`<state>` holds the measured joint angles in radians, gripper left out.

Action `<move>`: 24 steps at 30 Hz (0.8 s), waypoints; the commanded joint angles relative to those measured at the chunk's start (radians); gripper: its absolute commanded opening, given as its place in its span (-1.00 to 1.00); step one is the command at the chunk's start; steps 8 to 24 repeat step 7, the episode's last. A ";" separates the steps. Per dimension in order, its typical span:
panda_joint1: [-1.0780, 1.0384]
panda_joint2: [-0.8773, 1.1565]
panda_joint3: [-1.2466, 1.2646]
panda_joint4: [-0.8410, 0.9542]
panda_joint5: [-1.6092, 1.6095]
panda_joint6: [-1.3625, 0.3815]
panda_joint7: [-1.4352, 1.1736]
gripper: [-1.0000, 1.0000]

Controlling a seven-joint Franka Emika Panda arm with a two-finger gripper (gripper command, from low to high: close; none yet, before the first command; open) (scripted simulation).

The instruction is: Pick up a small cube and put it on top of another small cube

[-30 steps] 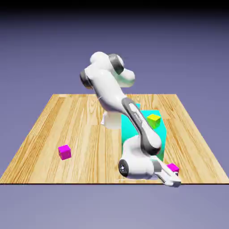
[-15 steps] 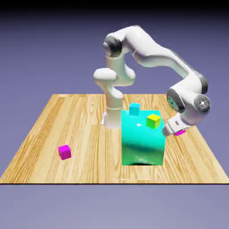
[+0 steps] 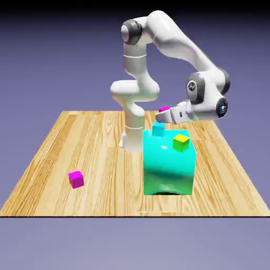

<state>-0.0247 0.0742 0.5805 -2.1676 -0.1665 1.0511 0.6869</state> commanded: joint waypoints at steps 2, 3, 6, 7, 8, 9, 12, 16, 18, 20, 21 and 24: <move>-0.005 -0.031 -0.004 -0.072 0.001 0.049 -0.012 -1.00; -0.008 -0.046 -0.006 -0.109 0.002 0.073 -0.017 -1.00; -0.010 -0.056 -0.008 -0.133 0.002 0.090 -0.021 1.00; -0.007 -0.041 -0.006 -0.097 0.001 0.065 -0.016 1.00; -0.007 -0.041 -0.006 -0.097 0.001 0.065 -0.016 1.00; -0.007 -0.041 -0.006 -0.097 0.001 0.065 -0.016 1.00; -0.007 -0.041 -0.006 -0.097 0.001 0.065 -0.016 1.00; -0.007 -0.041 -0.006 -0.097 0.001 0.065 -0.016 1.00; -0.007 -0.041 -0.006 -0.097 0.001 0.065 -0.016 1.00; -0.007 -0.041 -0.006 -0.097 0.001 0.065 -0.016 1.00; -0.007 -0.041 -0.006 -0.097 0.001 0.065 -0.016 1.00; -0.007 -0.041 -0.006 -0.097 0.001 0.065 -0.016 1.00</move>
